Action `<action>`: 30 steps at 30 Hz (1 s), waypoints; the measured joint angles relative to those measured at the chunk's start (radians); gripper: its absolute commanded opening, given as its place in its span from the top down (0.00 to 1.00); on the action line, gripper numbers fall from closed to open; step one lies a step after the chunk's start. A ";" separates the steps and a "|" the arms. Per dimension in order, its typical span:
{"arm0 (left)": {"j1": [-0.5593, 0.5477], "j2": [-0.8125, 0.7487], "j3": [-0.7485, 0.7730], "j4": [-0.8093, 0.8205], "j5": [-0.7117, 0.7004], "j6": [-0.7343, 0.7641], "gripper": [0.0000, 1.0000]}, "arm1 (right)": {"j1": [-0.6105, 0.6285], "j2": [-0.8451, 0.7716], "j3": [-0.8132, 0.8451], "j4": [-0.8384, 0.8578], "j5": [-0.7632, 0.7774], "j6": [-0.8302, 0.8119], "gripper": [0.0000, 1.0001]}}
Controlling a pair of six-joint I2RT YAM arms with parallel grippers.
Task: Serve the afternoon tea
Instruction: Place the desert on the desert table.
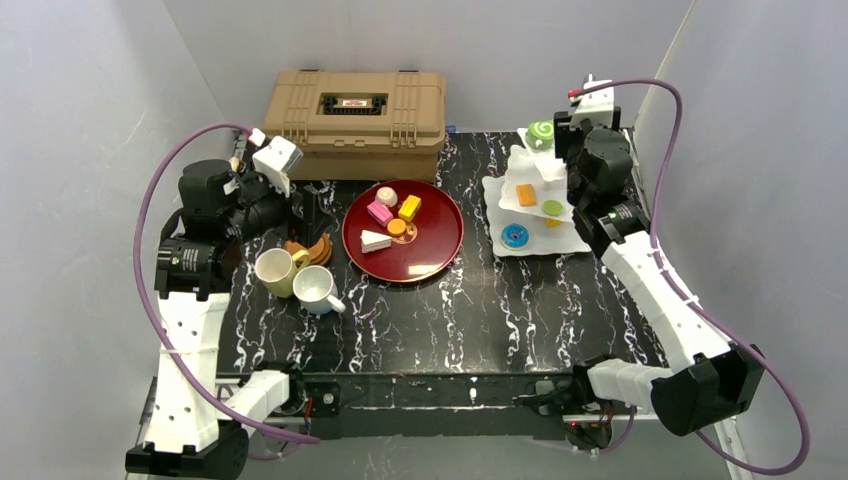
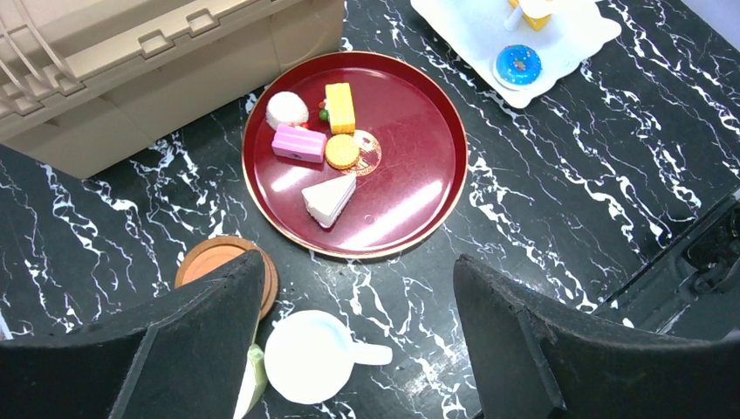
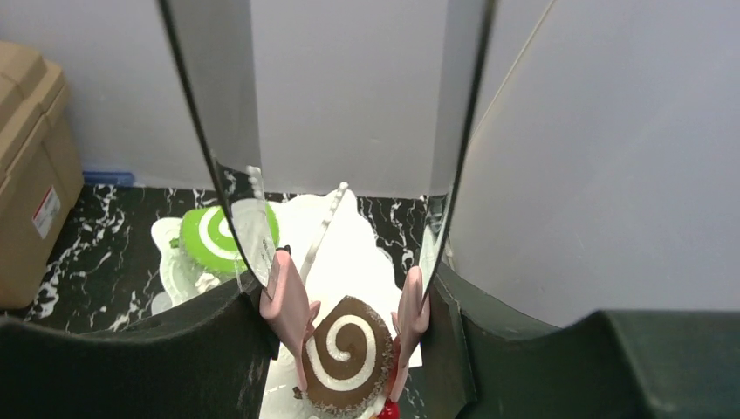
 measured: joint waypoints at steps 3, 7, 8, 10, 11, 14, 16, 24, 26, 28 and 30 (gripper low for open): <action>0.000 0.000 0.000 -0.005 0.000 0.004 0.23 | -0.031 0.002 0.000 0.031 -0.022 0.012 0.44; 0.000 -0.001 0.000 -0.008 0.000 0.006 0.23 | -0.048 0.006 0.008 0.052 -0.042 0.013 0.43; 0.000 -0.001 0.000 -0.008 0.000 0.006 0.23 | -0.052 0.010 0.013 0.055 -0.045 0.013 0.43; 0.000 -0.001 0.000 -0.009 0.002 0.006 0.23 | -0.058 0.018 0.023 0.061 -0.053 0.013 0.41; 0.000 -0.001 0.000 -0.009 0.003 0.006 0.23 | -0.060 0.022 0.026 0.065 -0.057 0.015 0.40; 0.000 -0.001 0.000 -0.011 0.004 0.006 0.23 | -0.069 0.040 0.033 0.078 -0.069 0.024 0.34; 0.000 -0.001 0.000 -0.014 0.004 0.006 0.23 | -0.073 0.053 0.034 0.080 -0.072 0.031 0.32; 0.000 -0.001 0.000 -0.021 0.004 0.007 0.23 | -0.081 0.067 0.034 0.080 -0.075 0.042 0.28; 0.000 -0.001 0.000 -0.021 0.004 0.007 0.23 | -0.082 0.067 0.034 0.080 -0.076 0.044 0.25; 0.000 -0.001 0.000 -0.021 0.004 0.007 0.23 | -0.083 0.065 0.034 0.080 -0.076 0.046 0.25; 0.000 -0.001 0.000 -0.021 0.004 0.007 0.23 | -0.084 0.064 0.034 0.080 -0.077 0.046 0.25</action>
